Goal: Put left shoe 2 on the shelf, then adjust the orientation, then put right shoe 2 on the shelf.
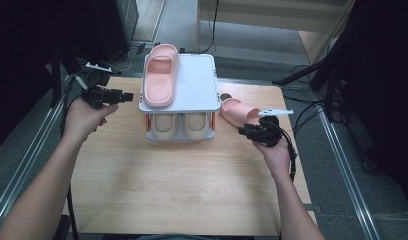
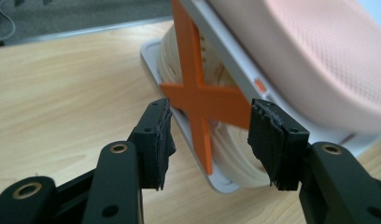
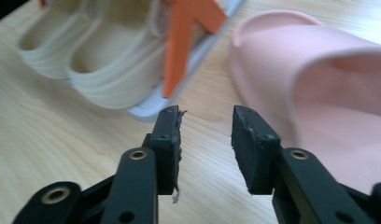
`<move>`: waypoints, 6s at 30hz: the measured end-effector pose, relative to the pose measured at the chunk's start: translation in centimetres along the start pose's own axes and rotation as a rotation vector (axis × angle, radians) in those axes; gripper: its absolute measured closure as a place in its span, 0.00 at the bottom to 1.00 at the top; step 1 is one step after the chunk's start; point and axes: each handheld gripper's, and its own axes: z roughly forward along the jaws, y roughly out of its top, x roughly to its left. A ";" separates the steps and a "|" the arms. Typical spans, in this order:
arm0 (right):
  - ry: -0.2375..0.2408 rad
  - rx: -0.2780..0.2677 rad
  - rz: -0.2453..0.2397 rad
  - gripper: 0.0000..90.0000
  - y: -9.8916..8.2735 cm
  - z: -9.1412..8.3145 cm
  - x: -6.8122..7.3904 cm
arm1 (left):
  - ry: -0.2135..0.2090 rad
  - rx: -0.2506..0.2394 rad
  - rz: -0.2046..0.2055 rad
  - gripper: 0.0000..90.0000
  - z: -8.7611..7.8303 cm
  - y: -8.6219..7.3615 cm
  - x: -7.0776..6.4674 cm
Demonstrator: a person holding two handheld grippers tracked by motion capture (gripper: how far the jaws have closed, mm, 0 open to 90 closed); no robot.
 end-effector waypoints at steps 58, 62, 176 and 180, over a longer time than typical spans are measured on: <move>-0.113 0.119 0.025 0.98 1.9 5.6 -1.9 | 0.010 -0.055 0.044 0.50 0.0 -12.1 -1.3; -0.118 0.115 0.039 0.96 2.0 5.4 -1.9 | 0.007 -0.050 0.043 0.50 0.0 -12.2 -1.2; -0.333 0.101 0.174 0.92 8.3 -2.1 -4.1 | -0.111 0.052 0.024 0.48 3.4 -11.2 -1.6; -0.340 0.095 0.163 0.91 10.7 -2.9 -3.8 | -0.105 0.053 0.027 0.48 3.4 -11.3 -1.6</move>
